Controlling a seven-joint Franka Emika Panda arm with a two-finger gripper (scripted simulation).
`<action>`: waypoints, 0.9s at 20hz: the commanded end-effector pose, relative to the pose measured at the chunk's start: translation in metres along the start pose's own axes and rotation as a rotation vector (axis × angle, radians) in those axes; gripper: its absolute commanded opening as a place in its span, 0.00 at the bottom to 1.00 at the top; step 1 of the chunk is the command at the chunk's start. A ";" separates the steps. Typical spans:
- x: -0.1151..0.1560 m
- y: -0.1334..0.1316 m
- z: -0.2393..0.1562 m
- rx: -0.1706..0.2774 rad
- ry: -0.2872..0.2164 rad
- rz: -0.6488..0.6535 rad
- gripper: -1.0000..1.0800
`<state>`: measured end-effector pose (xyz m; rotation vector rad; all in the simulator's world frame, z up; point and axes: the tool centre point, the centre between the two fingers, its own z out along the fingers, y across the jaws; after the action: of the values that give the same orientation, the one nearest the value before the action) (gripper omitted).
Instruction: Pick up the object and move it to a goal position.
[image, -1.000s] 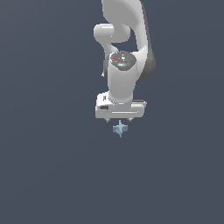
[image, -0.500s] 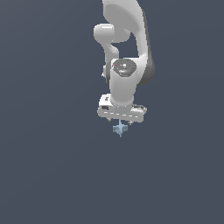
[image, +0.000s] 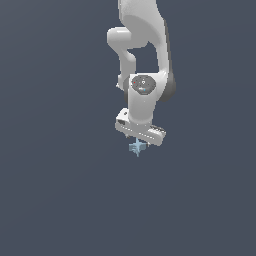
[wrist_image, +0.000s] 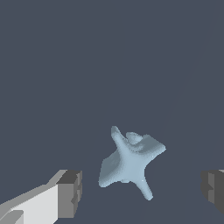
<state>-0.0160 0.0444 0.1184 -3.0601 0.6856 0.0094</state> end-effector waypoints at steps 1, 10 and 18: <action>-0.003 0.000 0.007 0.000 0.002 0.064 0.96; -0.012 0.002 0.023 -0.003 0.006 0.218 0.96; -0.014 0.002 0.027 -0.003 0.008 0.262 0.96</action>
<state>-0.0297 0.0485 0.0914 -2.9522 1.0743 0.0007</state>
